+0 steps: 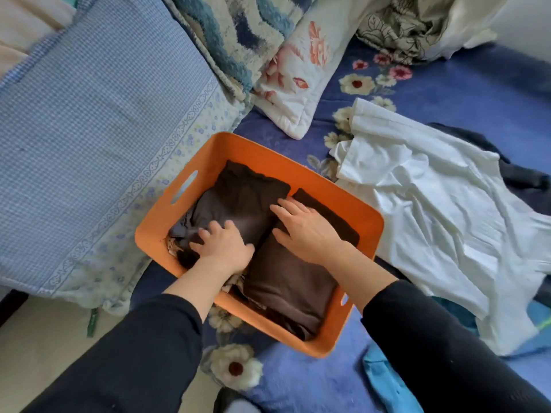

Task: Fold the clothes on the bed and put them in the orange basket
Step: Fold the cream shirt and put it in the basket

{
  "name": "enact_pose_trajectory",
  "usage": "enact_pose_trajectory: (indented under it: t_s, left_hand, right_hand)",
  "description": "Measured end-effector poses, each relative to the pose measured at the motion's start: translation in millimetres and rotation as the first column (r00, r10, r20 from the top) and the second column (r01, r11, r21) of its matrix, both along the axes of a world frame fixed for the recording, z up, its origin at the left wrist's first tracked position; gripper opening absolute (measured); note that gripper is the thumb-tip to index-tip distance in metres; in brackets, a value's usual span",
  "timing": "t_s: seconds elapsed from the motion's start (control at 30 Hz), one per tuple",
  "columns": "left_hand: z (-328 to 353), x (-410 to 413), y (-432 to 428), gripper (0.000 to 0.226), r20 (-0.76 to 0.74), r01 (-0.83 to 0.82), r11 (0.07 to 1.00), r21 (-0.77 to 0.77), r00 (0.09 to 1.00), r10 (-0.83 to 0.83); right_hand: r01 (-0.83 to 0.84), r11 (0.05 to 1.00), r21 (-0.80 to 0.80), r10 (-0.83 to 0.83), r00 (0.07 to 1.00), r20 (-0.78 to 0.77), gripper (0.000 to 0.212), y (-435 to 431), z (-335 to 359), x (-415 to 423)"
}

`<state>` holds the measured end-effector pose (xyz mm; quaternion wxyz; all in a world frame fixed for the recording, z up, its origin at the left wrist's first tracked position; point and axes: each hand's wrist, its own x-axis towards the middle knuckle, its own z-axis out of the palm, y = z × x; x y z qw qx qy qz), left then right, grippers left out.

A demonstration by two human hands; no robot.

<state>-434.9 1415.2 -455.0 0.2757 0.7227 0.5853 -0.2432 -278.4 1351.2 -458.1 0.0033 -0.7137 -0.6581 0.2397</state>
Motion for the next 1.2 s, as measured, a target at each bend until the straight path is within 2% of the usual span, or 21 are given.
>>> enact_pose_trajectory:
  t_s: [0.07, 0.13, 0.17, 0.23, 0.3, 0.37, 0.43, 0.57, 0.67, 0.83, 0.9, 0.97, 1.03, 1.07, 1.13, 1.2]
  left_hand:
    - [15, 23, -25, 0.056, 0.294, -0.079, 0.991, 0.109, 0.955, 0.044]
    - [28, 49, -56, 0.045, 0.516, -0.126, 0.976, 0.176, 0.856, 0.018]
    - [34, 60, -72, 0.041, 0.578, -0.126, 0.967, 0.221, 0.816, -0.026]
    - [41, 85, -111, 0.037, 0.644, -0.063, 0.938, 0.34, 0.742, -0.183]
    - [40, 109, -153, 0.035, 0.662, 0.036, 0.914, 0.403, 0.678, -0.319]
    - [30, 139, -204, 0.033, 0.66, 0.136, 0.908, 0.397, 0.645, -0.385]
    - [15, 167, -257, 0.031, 0.633, 0.215, 0.919, 0.331, 0.672, -0.385]
    - [-26, 199, -344, 0.029, 0.493, 0.349, 0.93, 0.116, 0.793, -0.359]
    - [-49, 232, -393, 0.031, 0.436, 0.458, 0.888, 0.036, 0.793, -0.426]
    - [-70, 306, -423, 0.031, 0.447, 0.559, 0.824, 0.088, 0.717, -0.534]
    - [-78, 337, -428, 0.03, 0.428, 0.528, 0.84, 0.125, 0.735, -0.526]
    - [-85, 357, -431, 0.034, 0.347, 0.428, 0.896, 0.12, 0.827, -0.442]
    - [-99, 370, -436, 0.046, 0.29, 0.219, 0.976, -0.023, 0.935, -0.203]
    - [-108, 373, -438, 0.051, 0.283, 0.103, 0.988, -0.112, 0.957, -0.068]
    - [-124, 375, -442, 0.048, 0.292, -0.039, 0.972, -0.231, 0.95, 0.107]
    - [-134, 375, -442, 0.031, 0.331, -0.083, 0.962, -0.261, 0.928, 0.17]
  right_hand:
    - [0.073, 0.987, 0.145, -0.075, 0.997, 0.013, 0.05, -40, 21, 17]
    - [0.15, 0.933, 0.326, -0.166, 0.986, 0.02, 0.041, -87, 37, 40]
    - [0.196, 0.904, 0.38, -0.215, 0.977, 0.007, 0.038, -113, 41, 52]
    - [0.294, 0.877, 0.381, -0.317, 0.949, -0.003, 0.034, -175, 44, 77]
    - [0.405, 0.842, 0.357, -0.429, 0.903, -0.013, 0.026, -238, 39, 101]
    - [0.513, 0.816, 0.267, -0.533, 0.846, -0.001, 0.023, -305, 27, 126]
    - [0.594, 0.796, 0.12, -0.598, 0.801, 0.001, 0.029, -366, 14, 148]
    - [0.656, 0.749, -0.097, -0.649, 0.755, 0.097, 0.034, -455, -11, 181]
    - [0.685, 0.703, -0.191, -0.666, 0.728, 0.16, 0.037, -505, -24, 217]
    - [0.773, 0.569, -0.279, -0.782, 0.614, 0.108, 0.04, -532, -56, 284]
    - [0.843, 0.466, -0.27, -0.874, 0.486, 0.01, 0.038, -524, -76, 307]
    - [0.914, 0.315, -0.256, -0.947, 0.283, -0.153, 0.033, -508, -87, 321]
    - [0.95, 0.157, -0.27, -0.953, 0.074, -0.293, 0.035, -490, -100, 332]
    - [0.954, 0.087, -0.287, -0.936, -0.02, -0.351, 0.038, -482, -105, 336]
    - [0.925, -0.05, -0.377, -0.863, -0.23, -0.451, 0.047, -469, -116, 342]
    - [0.864, -0.16, -0.478, -0.763, -0.415, -0.495, 0.054, -463, -127, 346]
